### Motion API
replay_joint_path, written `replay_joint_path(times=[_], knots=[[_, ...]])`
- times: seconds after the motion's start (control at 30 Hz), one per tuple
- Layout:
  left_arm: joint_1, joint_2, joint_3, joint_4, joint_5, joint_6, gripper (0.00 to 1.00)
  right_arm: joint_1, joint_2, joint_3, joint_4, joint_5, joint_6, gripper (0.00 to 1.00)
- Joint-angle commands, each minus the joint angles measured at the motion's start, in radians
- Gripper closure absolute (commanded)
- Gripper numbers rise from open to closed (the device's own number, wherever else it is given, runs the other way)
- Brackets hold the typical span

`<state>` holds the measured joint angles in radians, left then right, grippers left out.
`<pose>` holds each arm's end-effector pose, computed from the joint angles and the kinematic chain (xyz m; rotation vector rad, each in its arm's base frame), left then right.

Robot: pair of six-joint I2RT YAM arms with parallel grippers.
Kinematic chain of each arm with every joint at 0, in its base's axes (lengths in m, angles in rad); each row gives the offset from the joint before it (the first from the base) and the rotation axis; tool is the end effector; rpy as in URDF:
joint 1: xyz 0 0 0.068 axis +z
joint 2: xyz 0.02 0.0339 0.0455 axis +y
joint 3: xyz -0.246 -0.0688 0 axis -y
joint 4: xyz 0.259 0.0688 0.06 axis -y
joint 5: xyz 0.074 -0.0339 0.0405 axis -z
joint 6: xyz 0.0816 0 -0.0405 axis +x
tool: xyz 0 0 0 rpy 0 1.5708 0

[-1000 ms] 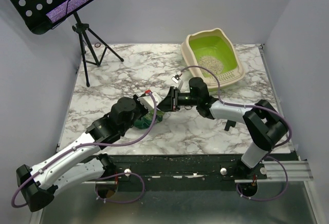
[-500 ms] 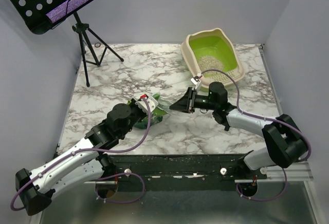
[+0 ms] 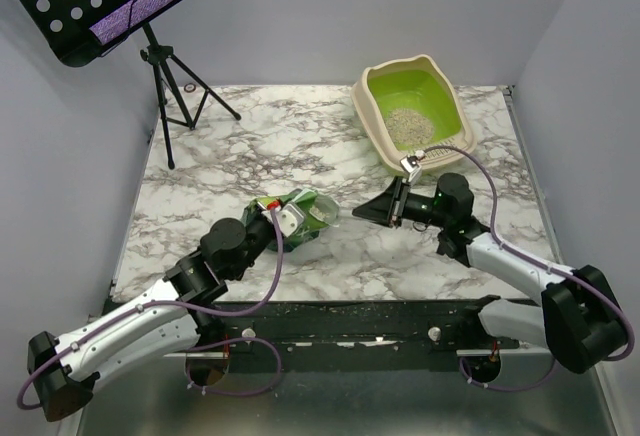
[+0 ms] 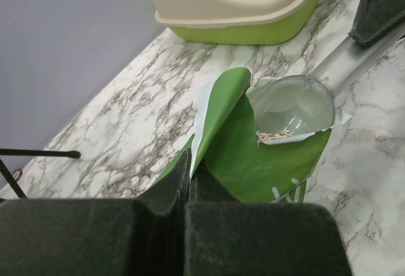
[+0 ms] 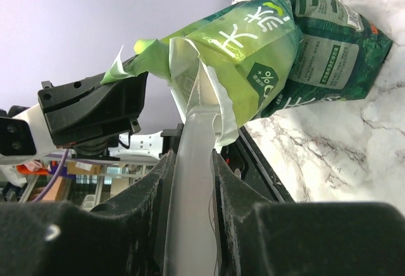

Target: Fill the litter box with clean litter

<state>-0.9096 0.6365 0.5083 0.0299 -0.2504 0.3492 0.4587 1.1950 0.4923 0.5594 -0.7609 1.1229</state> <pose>0.1627 -0.1762 0.2711 0.8240 1.4531 -0.2152 0.2422 0.1823 0.2017 -0.0027 2.0457 1.7339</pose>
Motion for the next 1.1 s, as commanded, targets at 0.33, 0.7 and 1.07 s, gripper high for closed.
replay_joint_path(times=[0.33,0.7,1.07], knots=[[-0.112,0.032,-0.068,0.169,-0.038,0.017,1.00,-0.072,-0.250,-0.164,-0.082,0.077,0.089,0.99],[-0.163,0.087,-0.066,0.179,-0.133,0.039,1.00,-0.101,-0.445,-0.181,-0.345,0.192,0.046,0.99],[-0.187,0.109,-0.065,0.202,-0.174,0.033,1.00,-0.103,-0.534,-0.326,-0.307,0.261,0.110,0.99]])
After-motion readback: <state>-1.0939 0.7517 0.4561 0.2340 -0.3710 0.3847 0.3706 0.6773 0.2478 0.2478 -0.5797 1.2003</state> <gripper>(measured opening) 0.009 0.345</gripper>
